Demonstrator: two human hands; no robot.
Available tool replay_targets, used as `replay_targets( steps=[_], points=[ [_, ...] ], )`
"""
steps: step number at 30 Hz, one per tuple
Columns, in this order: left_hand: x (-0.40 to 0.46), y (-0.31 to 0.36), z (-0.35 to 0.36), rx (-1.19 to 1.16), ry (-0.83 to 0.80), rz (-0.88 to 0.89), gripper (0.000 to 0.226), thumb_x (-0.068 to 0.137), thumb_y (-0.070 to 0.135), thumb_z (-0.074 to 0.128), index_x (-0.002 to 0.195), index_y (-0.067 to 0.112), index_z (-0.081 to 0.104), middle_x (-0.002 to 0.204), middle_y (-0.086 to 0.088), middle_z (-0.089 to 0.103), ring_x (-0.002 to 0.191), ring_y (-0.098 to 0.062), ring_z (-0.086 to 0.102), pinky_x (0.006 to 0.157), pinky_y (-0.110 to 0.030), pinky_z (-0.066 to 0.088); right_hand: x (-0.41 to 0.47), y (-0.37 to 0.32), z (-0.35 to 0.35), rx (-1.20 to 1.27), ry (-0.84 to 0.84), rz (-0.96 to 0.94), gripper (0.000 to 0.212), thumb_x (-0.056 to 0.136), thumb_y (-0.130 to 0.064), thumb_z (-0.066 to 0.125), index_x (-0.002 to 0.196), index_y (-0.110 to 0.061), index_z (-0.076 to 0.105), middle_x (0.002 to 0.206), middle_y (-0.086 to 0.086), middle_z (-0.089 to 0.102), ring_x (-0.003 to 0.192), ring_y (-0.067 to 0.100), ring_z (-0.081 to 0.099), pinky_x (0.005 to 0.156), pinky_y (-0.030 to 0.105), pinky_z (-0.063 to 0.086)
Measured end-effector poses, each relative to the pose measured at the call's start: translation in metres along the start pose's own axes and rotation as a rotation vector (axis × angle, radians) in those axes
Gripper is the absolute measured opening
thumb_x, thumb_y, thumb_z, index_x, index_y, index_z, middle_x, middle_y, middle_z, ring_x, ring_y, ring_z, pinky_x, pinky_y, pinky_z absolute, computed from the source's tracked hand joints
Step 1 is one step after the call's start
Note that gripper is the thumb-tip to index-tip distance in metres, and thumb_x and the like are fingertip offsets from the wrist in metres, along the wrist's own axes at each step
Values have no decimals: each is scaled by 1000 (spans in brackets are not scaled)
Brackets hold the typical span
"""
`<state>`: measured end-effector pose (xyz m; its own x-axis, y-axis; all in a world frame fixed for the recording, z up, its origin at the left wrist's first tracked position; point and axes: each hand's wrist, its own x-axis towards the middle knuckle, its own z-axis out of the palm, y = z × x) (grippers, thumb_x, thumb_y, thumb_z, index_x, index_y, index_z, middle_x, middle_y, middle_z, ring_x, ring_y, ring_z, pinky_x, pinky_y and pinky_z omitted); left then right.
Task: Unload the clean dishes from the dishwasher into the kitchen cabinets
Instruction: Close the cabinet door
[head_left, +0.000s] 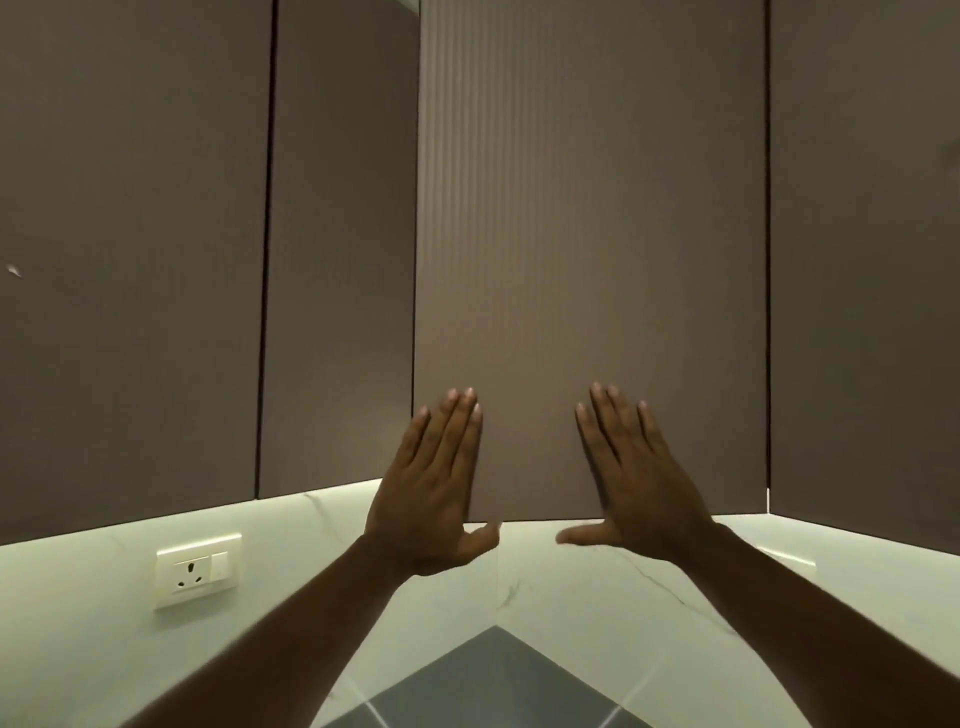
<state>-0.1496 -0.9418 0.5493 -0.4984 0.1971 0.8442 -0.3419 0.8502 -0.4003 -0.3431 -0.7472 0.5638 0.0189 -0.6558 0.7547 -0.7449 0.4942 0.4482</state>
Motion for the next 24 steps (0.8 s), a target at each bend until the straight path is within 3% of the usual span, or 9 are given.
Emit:
replay_targets(
  steps=[3,5,6,8,11,13,15,20,24],
  points=[
    [7,-8,14,71,-35,11,116,73,72,53,152,-5,15,162,-23,4,150,-40,2,121,-54,10,-8,3,25,-86,30,-58,124,69,-76,61,154,0,12,162,24,2,149,42,2,119,58,12],
    [10,-12,36,116,-82,21,115,69,60,63,153,-3,14,160,-27,3,148,-46,-1,118,-61,12,-8,3,45,-142,96,-43,102,75,-32,73,153,1,16,161,26,8,149,44,6,118,60,16],
    [12,-12,37,129,-88,24,112,69,50,67,153,-2,15,160,-29,3,147,-48,-1,117,-63,13,-7,0,46,-156,150,-22,91,78,-11,67,153,2,17,160,27,10,148,44,8,118,60,17],
    [18,-4,61,131,-45,71,100,73,28,66,153,-3,15,160,-29,5,148,-47,2,116,-63,14,-4,-2,60,-198,221,10,72,86,7,46,152,3,18,159,27,12,148,44,9,118,59,18],
    [29,12,92,116,70,156,72,86,3,44,153,-4,16,161,-25,9,149,-41,6,117,-59,18,-4,-3,73,-199,205,36,50,101,2,12,150,5,23,158,28,17,148,43,13,118,58,20],
    [41,22,115,78,71,107,56,96,0,15,152,-3,19,161,-23,11,149,-40,9,117,-57,21,-3,5,84,-205,178,64,49,104,-2,6,149,7,25,158,27,18,148,42,14,119,56,19],
    [45,26,131,44,67,69,60,97,0,-3,152,-3,20,161,-23,12,149,-39,10,118,-55,22,0,6,90,-200,198,101,48,106,-4,9,150,7,24,158,28,17,148,41,15,120,54,17],
    [53,24,173,-57,175,34,61,92,-5,12,152,-3,19,162,-20,12,150,-36,9,120,-52,20,9,10,111,-205,261,132,48,105,-5,30,150,7,22,158,28,17,148,41,16,119,53,21],
    [64,28,204,-154,206,13,65,88,-7,22,153,-2,18,162,-19,11,151,-34,8,120,-51,20,12,15,124,-241,213,169,48,105,-4,24,152,6,17,159,27,13,149,41,13,120,52,19]
  ],
)
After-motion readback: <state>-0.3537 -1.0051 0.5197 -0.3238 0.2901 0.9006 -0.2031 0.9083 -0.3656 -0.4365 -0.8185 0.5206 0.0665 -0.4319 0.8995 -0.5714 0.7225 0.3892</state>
